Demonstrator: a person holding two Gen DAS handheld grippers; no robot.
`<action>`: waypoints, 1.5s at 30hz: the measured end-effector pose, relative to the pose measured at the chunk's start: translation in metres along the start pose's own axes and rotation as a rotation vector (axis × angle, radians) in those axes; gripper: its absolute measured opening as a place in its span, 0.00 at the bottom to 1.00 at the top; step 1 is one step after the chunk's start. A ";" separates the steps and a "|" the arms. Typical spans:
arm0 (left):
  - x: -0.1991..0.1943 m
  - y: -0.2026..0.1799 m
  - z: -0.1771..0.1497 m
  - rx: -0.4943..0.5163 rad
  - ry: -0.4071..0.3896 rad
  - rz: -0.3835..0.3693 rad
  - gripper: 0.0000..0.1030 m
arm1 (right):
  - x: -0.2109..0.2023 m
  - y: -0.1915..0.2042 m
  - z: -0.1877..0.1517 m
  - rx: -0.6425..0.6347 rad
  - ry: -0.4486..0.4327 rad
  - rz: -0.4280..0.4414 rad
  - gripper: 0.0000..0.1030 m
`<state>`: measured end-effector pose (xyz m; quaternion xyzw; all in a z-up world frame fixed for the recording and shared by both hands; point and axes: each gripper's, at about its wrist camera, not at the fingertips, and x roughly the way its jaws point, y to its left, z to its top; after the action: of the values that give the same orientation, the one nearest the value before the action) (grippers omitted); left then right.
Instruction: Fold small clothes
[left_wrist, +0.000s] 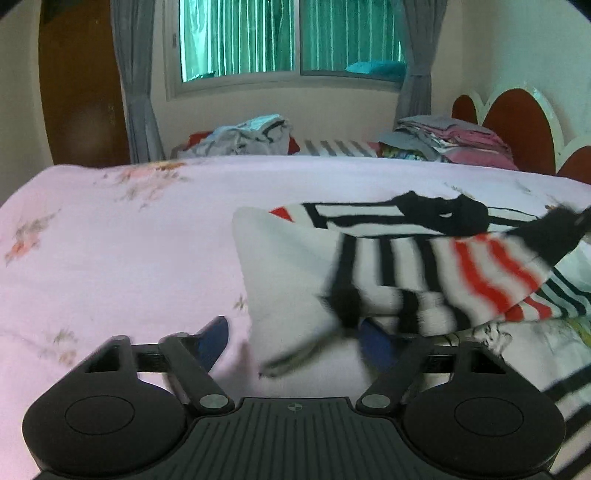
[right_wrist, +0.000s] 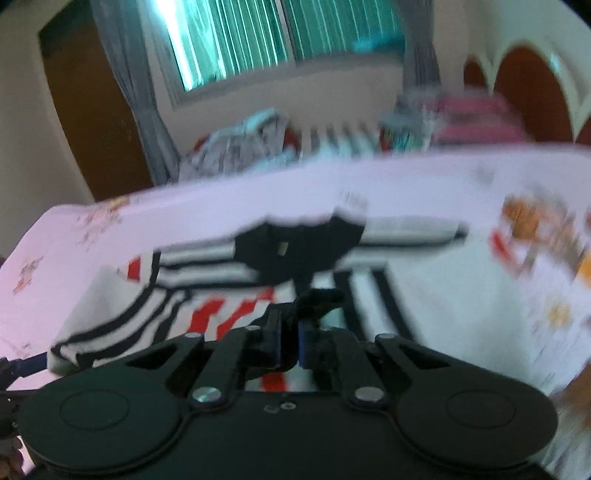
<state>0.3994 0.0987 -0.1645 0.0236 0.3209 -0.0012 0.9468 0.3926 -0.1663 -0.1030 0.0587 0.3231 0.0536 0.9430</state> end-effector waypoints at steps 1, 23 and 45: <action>0.004 -0.002 0.002 0.010 0.010 -0.005 0.47 | -0.004 -0.005 0.004 -0.017 -0.019 -0.024 0.07; -0.022 0.047 0.010 -0.206 0.054 -0.090 0.42 | 0.009 -0.072 -0.021 0.098 0.110 -0.076 0.40; 0.125 0.028 0.075 -0.266 0.134 -0.051 0.42 | 0.053 -0.059 -0.023 -0.008 0.170 -0.176 0.05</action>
<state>0.5450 0.1246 -0.1799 -0.1104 0.3810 0.0187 0.9178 0.4238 -0.2155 -0.1616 0.0217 0.4057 -0.0233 0.9135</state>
